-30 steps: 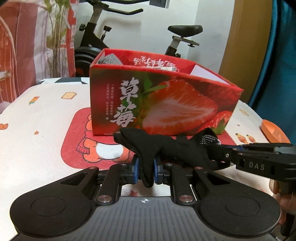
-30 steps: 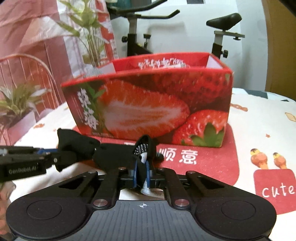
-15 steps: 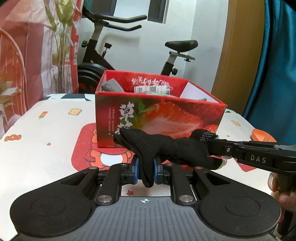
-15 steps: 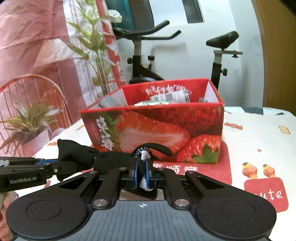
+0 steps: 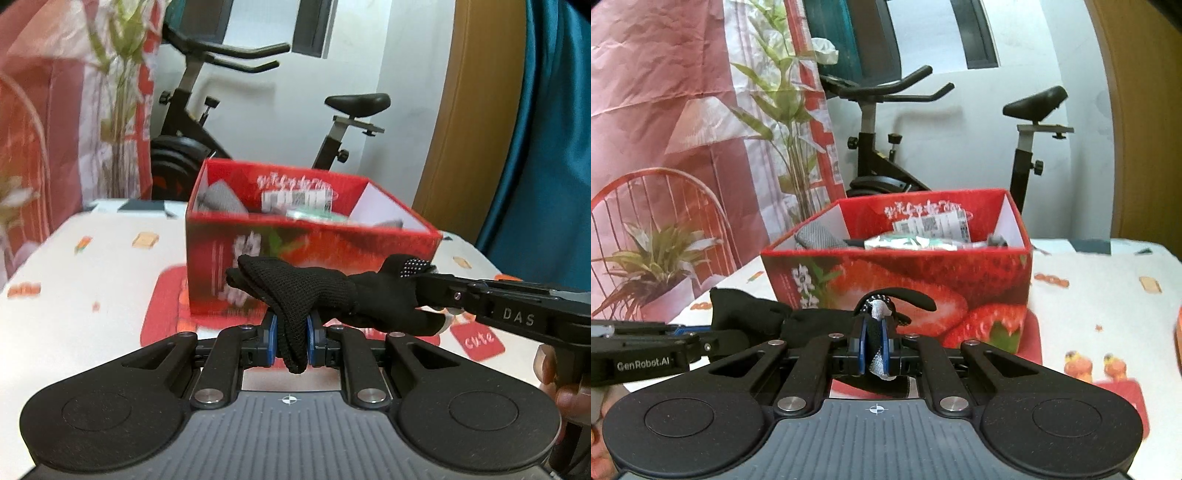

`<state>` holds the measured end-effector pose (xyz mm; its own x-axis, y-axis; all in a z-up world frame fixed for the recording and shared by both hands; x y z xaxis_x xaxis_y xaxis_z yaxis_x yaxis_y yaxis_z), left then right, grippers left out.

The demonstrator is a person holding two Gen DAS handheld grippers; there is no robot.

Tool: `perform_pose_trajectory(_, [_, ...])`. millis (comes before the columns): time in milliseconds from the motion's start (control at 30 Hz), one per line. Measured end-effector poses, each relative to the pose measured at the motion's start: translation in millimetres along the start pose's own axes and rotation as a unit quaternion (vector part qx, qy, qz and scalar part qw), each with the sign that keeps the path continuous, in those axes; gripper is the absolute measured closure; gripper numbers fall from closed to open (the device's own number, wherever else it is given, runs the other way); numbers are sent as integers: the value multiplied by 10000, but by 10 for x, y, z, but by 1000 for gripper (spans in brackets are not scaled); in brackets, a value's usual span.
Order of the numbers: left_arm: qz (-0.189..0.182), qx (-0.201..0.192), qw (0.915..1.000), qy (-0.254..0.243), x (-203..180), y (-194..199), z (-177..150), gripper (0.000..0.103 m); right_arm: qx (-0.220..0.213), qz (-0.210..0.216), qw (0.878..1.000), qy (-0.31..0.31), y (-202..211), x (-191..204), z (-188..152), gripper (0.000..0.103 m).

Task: Organize soft objects
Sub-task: 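Lift the black glove with both grippers and carry it over the box, then lower the black glove into the red box and open both grippers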

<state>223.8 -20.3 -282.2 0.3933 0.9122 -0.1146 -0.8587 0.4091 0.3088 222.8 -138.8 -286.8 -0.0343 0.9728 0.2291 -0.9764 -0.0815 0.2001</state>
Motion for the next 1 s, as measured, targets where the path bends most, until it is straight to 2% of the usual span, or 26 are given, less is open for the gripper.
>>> perform_pose_trajectory(133, [-144, -87, 9997, -199, -24, -148, 368, 86, -165, 61, 9998, 122, -154, 3, 361, 95])
perform_pose_trajectory(233, [-252, -111, 9996, -103, -19, -323, 649, 86, -307, 123, 9993, 157, -306, -15, 646, 95])
perform_pose_trajectory(333, [-381, -12, 9993, -38, -39, -539, 847, 86, -365, 107, 9989, 286, -499, -71, 841, 95])
perform_pose_trajectory(433, [-422, 102, 9988, -215, -60, -766, 959, 86, -319, 87, 9990, 291, -719, -154, 935, 95])
perform_pose_trajectory(667, [-375, 721, 9958, -414, 5, -1299, 848, 86, 351, -65, 9993, -122, -1349, -456, 682, 95])
perform_pose_trajectory(767, [-327, 1031, 9937, -284, 89, -1484, 713, 86, 682, 36, 9967, -428, -1523, -525, 512, 95])
perform_pose_trajectory(900, [-249, 1252, 9915, -232, 187, -1660, 586, 86, 829, -129, 9949, -562, -1648, -628, 405, 95])
perform_pose_trajectory(1000, [-181, 1501, 9885, 52, 279, -1772, 515, 86, 1085, -230, 9913, -713, -1758, -704, 312, 95])
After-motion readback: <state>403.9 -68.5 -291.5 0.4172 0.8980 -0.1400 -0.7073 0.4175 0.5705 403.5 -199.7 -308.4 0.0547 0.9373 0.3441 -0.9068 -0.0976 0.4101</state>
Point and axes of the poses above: each gripper's, at about its wrist camera, not at the fingertips, and y roughly against the way its jaws point, x to its left, z to its top, the point moved 9 cm from there along -y, roughly the way its jaws point, and after that the axes turned 12 degrees about -x, right-handed, at the moved point
